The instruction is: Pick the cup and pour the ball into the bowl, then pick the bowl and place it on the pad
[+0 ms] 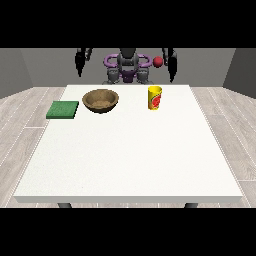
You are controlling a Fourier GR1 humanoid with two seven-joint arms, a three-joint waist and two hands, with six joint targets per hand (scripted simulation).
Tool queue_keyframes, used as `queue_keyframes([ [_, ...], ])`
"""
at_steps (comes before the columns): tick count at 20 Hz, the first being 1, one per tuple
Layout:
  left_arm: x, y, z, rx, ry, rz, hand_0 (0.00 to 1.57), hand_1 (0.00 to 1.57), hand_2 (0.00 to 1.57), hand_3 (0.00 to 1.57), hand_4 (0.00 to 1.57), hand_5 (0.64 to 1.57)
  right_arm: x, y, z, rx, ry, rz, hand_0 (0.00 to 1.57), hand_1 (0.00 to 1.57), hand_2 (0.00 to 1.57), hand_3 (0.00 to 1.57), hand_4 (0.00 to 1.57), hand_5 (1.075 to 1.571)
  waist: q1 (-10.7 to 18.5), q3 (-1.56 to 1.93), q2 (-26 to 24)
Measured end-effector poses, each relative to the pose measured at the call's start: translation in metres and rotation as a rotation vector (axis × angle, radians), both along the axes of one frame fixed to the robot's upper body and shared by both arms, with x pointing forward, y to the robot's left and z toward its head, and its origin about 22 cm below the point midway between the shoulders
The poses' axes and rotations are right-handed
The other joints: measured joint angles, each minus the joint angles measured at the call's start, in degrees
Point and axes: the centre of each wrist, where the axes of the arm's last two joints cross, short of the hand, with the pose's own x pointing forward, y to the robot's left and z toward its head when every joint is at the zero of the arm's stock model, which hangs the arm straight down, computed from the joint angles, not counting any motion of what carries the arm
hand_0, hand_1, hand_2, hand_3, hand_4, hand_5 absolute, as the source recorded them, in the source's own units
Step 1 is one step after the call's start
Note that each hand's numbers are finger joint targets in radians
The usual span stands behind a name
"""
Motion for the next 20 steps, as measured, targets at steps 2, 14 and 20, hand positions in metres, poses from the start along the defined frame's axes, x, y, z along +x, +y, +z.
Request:
queue_keyframes([
  [2,0.001,0.001,0.007,0.005,-0.01,0.0,0.0,0.0,0.0,0.0,0.66,1.566,0.0,-0.003,0.007,-0.01,-0.008,0.0,0.0,0.0,0.0,0.0,0.87,1.533,0.0,0.29,-3.6],
  [14,-0.02,-0.02,0.049,-0.176,0.172,0.009,0.0,0.0,0.0,0.0,0.6,1.563,-0.019,-0.004,0.042,0.126,0.197,-0.103,0.0,0.0,0.0,0.0,0.82,1.54,0.7,1.16,-22.4],
  [20,-0.011,-0.038,0.089,-0.171,0.036,0.005,0.0,0.0,0.0,0.0,0.61,1.555,-0.022,-0.006,0.08,0.143,0.07,-0.091,0.0,0.0,0.0,0.0,0.74,1.546,-0.5,1.2,-14.0],
])
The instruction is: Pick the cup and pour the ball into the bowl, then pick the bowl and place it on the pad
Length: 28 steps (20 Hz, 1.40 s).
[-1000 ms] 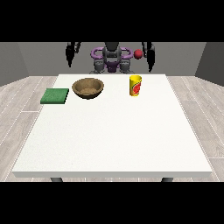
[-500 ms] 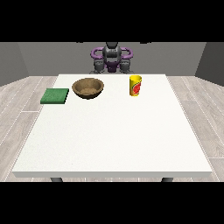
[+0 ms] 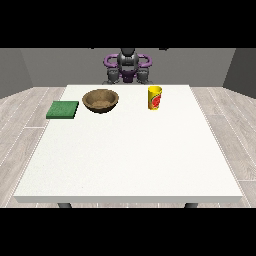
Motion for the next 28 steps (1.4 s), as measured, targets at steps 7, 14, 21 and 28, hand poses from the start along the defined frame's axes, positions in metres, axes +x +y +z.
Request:
queue_keyframes([
  [7,0.021,-0.006,-0.006,0.059,-0.223,0.01,0.0,0.0,0.0,0.0,0.57,1.52,0.017,0.012,0.001,0.013,-0.212,0.029,0.0,0.0,0.0,0.0,0.7,1.545,-0.8,0.0,14.8],
  [14,0.035,0.007,-0.045,0.121,-0.34,0.038,0.0,0.0,0.0,0.0,0.36,1.483,0.03,-0.006,-0.006,0.018,-0.328,0.044,0.0,0.0,0.0,0.0,0.68,1.551,-1.9,0.0,23.9],
  [21,0.053,0.026,-0.093,0.146,-0.318,0.035,0.0,0.0,0.0,0.0,0.0,1.441,0.036,-0.027,-0.016,0.011,-0.344,0.058,0.0,0.0,0.0,0.0,0.67,1.56,-3.2,-0.01,25.4],
  [28,0.061,0.034,-0.132,0.153,-0.26,0.024,0.0,0.0,0.0,0.0,0.2,1.42,0.04,-0.053,-0.028,0.008,-0.309,0.054,0.0,0.0,0.0,0.0,0.68,1.563,-3.6,0.01,23.7],
])
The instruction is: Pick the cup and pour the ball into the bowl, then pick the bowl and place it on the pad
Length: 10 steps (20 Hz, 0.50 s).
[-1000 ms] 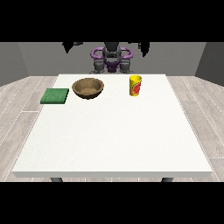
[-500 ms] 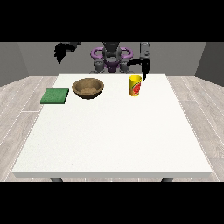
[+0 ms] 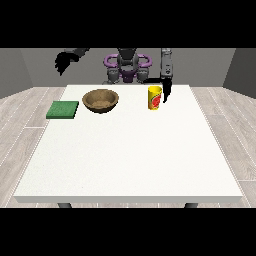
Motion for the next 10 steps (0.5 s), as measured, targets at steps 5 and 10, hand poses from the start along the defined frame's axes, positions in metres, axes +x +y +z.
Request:
queue_keyframes([
  [5,0.005,0.002,-0.025,-0.007,0.004,0.019,0.0,0.0,0.0,0.0,0.36,1.464,0.004,-0.008,-0.001,-0.001,-0.006,0.007,0.0,0.0,0.0,0.0,0.67,1.564,-0.8,-0.02,1.0],
  [10,0.012,0.007,-0.038,0.017,0.002,0.061,1.15,1.15,1.57,1.57,1.31,1.475,0.008,-0.018,0.008,-0.007,-0.03,0.029,0.0,0.0,0.0,0.12,0.65,1.568,-2.4,-0.01,2.3],
])
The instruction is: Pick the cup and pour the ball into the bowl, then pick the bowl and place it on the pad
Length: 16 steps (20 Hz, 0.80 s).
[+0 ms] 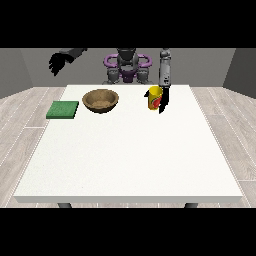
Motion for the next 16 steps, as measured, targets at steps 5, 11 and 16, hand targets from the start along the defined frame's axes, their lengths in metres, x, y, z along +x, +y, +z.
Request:
queue_keyframes([
  [5,-0.003,0.006,-0.01,0.121,-0.046,0.09,1.28,1.28,1.57,1.57,1.37,1.457,0.001,-0.012,0.021,0.001,-0.026,0.019,0.0,0.0,0.0,0.16,0.64,1.568,-2.3,0.27,1.1],
  [11,0.006,-0.011,-0.009,0.223,0.004,0.096,1.27,1.27,1.57,1.57,1.4,1.432,-0.002,-0.044,0.015,0.016,0.031,-0.019,0.0,0.0,0.0,0.29,0.64,1.567,-1.2,0.18,-2.4],
  [16,0.025,-0.048,0.011,0.404,0.053,0.055,1.31,1.31,1.57,1.57,1.4,1.502,-0.003,-0.064,-0.001,0.019,0.141,-0.06,0.0,0.0,0.0,0.3,0.64,1.564,0.9,0.17,-8.8],
])
